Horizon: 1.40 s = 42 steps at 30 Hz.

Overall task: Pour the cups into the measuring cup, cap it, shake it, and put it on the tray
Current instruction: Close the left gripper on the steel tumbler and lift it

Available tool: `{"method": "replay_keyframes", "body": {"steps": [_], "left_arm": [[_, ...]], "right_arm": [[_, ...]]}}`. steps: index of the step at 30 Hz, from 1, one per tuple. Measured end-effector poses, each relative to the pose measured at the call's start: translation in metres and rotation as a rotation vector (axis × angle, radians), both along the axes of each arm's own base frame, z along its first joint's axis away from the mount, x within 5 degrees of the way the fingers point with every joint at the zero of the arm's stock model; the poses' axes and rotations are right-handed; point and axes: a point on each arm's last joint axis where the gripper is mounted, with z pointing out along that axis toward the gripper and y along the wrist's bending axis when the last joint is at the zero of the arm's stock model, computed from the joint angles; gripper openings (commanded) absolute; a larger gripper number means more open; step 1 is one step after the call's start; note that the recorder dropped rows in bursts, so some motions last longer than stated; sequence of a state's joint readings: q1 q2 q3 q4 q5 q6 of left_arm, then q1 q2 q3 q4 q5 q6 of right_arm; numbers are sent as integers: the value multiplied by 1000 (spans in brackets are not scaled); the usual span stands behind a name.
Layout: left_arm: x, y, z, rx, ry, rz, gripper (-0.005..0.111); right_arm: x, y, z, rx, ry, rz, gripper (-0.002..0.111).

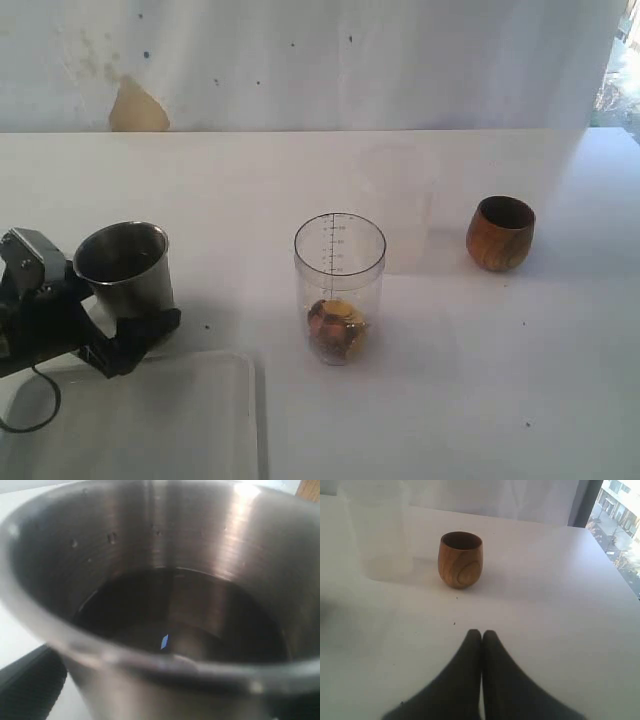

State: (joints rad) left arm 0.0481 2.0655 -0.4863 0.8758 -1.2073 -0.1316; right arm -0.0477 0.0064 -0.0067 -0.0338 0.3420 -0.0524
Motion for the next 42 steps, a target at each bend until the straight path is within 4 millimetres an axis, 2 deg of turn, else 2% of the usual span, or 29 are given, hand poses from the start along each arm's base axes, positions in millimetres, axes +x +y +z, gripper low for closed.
{"method": "replay_keyframes", "body": {"steps": [16, 22, 29, 36, 39, 42], "left_arm": [[14, 0, 1, -16, -23, -12, 105], [13, -1, 1, -17, -21, -16, 105], [11, -11, 1, -16, -22, -53, 105], [12, -11, 1, -17, -23, -41, 104], [13, -10, 1, -19, -23, -24, 93], [14, -9, 1, -20, -23, -16, 70]], "right_arm": [[0, 0, 0, 23, -1, -6, 0], [0, 0, 0, 23, -1, -6, 0], [0, 0, 0, 23, -1, -6, 0], [0, 0, 0, 23, -1, -6, 0], [0, 0, 0, 23, -1, -6, 0], [0, 0, 0, 25, -1, -7, 0]]}}
